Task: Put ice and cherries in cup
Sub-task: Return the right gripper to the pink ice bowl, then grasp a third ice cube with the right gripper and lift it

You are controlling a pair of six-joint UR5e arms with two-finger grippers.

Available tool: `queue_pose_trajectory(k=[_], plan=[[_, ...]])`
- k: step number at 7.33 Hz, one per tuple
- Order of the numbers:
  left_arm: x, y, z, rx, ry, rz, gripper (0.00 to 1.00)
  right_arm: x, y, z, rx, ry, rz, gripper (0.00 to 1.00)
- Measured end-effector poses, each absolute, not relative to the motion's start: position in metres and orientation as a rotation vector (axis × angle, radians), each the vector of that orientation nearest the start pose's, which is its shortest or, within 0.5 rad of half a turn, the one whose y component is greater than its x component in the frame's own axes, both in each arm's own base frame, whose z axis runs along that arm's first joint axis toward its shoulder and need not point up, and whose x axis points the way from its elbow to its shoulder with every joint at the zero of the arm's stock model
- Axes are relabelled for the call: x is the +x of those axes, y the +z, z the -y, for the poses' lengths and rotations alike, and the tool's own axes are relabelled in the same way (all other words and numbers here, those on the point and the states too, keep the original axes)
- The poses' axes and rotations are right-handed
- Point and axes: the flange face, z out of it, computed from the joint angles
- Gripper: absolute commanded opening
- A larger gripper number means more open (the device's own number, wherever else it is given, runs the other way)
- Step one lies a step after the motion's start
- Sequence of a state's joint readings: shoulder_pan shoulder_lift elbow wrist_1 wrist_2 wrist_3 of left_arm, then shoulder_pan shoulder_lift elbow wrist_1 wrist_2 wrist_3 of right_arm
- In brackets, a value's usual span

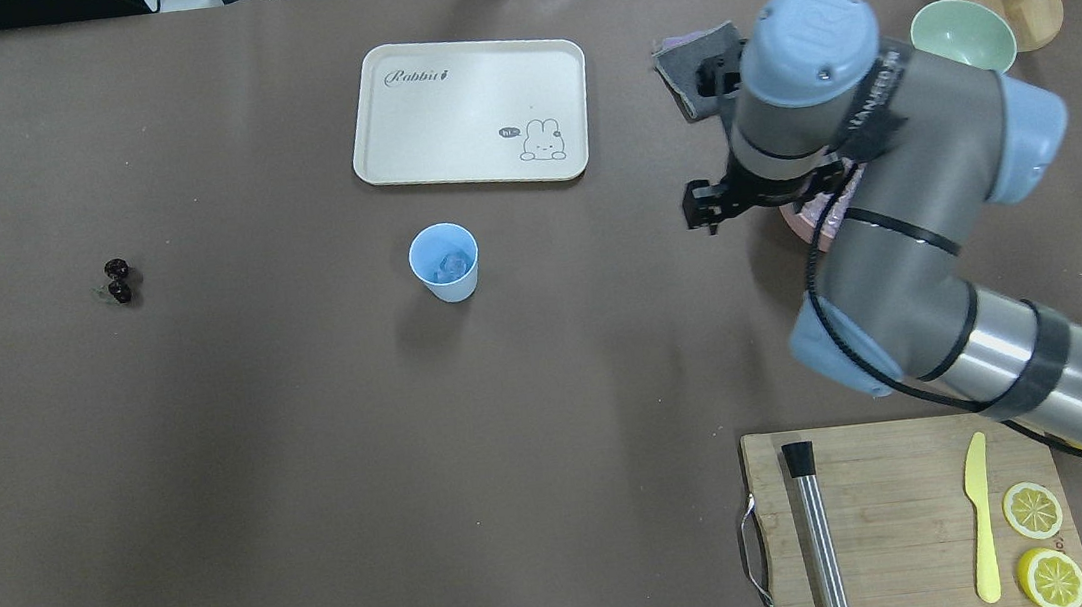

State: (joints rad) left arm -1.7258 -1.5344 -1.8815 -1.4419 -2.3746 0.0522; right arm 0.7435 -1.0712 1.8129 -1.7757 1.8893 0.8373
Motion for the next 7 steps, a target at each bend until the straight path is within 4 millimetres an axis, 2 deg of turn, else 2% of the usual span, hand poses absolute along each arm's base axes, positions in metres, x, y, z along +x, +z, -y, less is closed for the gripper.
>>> queue_pose_trajectory(k=[1, 2, 3, 5, 7], plan=[[-0.133, 0.535, 0.455, 0.22, -0.039, -0.784, 0.98, -0.363, 0.335, 0.504, 0.136, -0.131, 0.561, 0.91], [-0.133, 0.535, 0.456, 0.221, -0.038, -0.784, 0.98, -0.343, 0.359, 0.507, 0.143, -0.182, 0.537, 0.9], [-0.133, 0.534, 0.455, 0.222, -0.038, -0.784, 0.98, -0.331, 0.375, 0.512, 0.146, -0.215, 0.528, 0.87], [-0.133, 0.535, 0.455, 0.221, -0.038, -0.784, 0.98, -0.328, 0.403, 0.527, 0.135, -0.219, 0.526, 0.78], [-0.133, 0.535, 0.454, 0.221, -0.038, -0.784, 0.98, -0.332, 0.417, 0.536, 0.139, -0.207, 0.534, 0.7]])
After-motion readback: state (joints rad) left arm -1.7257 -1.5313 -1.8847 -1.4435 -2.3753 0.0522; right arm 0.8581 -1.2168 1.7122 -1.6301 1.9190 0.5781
